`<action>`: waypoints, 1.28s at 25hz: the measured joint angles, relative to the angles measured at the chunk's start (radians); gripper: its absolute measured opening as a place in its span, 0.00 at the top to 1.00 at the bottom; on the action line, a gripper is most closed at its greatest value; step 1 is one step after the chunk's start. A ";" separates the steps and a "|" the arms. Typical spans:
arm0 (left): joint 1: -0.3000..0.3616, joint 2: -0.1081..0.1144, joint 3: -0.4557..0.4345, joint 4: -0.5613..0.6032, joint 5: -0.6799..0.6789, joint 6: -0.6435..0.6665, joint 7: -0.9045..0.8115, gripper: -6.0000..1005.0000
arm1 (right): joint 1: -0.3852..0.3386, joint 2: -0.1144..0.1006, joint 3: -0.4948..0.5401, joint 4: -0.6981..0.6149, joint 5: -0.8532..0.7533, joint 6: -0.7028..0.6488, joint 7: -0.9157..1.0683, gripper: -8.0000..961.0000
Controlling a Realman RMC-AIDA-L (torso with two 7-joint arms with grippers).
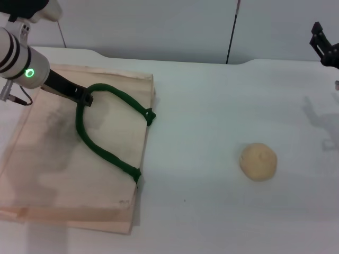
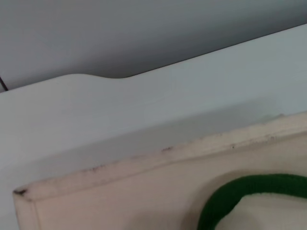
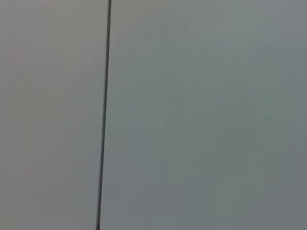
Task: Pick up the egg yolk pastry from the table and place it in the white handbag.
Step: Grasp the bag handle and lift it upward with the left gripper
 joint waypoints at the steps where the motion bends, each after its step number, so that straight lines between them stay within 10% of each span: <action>1: 0.000 0.001 0.000 0.001 0.000 0.000 -0.001 0.69 | 0.000 0.000 0.000 0.000 0.000 0.000 0.000 0.20; 32: 0.007 0.000 -0.004 -0.005 0.000 0.047 -0.012 0.70 | 0.002 -0.001 0.000 -0.009 0.000 0.021 0.000 0.20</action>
